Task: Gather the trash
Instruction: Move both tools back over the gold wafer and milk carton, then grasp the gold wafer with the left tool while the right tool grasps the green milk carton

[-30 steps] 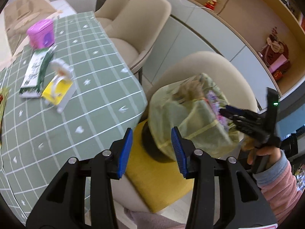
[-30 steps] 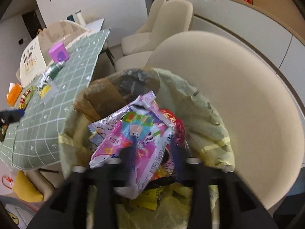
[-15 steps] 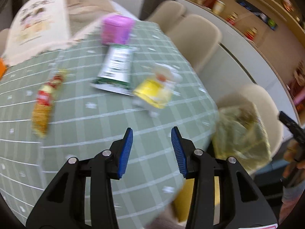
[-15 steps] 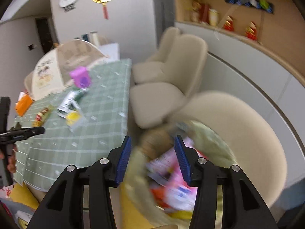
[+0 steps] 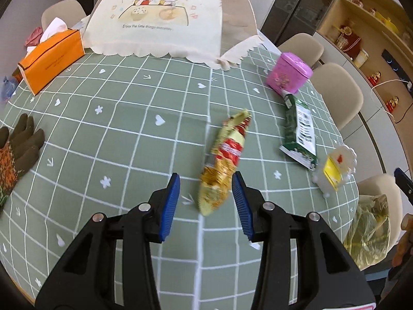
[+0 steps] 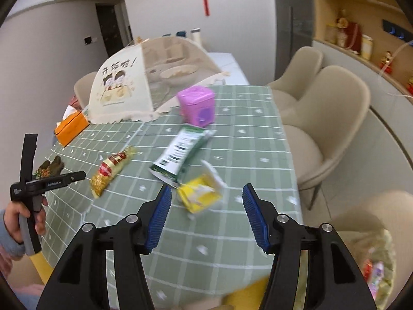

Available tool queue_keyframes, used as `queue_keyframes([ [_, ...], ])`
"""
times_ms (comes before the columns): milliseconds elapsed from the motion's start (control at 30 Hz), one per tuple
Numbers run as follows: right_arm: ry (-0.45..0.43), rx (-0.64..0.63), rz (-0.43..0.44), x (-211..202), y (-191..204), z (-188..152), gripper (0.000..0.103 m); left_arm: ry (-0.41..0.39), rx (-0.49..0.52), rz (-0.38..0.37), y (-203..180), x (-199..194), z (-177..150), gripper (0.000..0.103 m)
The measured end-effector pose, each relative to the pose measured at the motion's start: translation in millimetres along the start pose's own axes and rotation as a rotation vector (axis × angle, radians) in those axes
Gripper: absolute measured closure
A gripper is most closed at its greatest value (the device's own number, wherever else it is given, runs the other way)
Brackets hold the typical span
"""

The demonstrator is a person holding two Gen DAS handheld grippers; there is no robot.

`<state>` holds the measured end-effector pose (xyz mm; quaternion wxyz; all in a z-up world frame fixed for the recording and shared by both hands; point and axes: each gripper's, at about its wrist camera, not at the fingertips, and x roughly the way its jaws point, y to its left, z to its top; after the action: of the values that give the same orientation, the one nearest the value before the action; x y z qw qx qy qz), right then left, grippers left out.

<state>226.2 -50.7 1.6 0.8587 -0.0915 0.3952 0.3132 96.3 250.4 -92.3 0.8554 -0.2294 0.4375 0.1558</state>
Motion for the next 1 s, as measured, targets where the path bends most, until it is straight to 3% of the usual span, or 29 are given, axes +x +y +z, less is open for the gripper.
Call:
queue_keyframes([
  [300,0.049,0.019,-0.047,52.4,39.3,26.2,0.049,0.033,0.083,-0.081,-5.2,33.8,23.7,0.063],
  [667,0.144,0.066,-0.082,130.2,56.8,53.0,0.048,0.099,0.240,-0.089,-40.3,80.2,35.1,0.063],
  [800,0.185,0.081,-0.135,168.1,60.2,67.2,0.048,0.114,0.208,-0.139,-32.9,77.8,36.0,0.070],
  [1000,0.253,0.136,-0.225,221.2,57.3,72.7,0.048,0.101,0.186,-0.149,-16.1,61.6,39.8,0.078],
])
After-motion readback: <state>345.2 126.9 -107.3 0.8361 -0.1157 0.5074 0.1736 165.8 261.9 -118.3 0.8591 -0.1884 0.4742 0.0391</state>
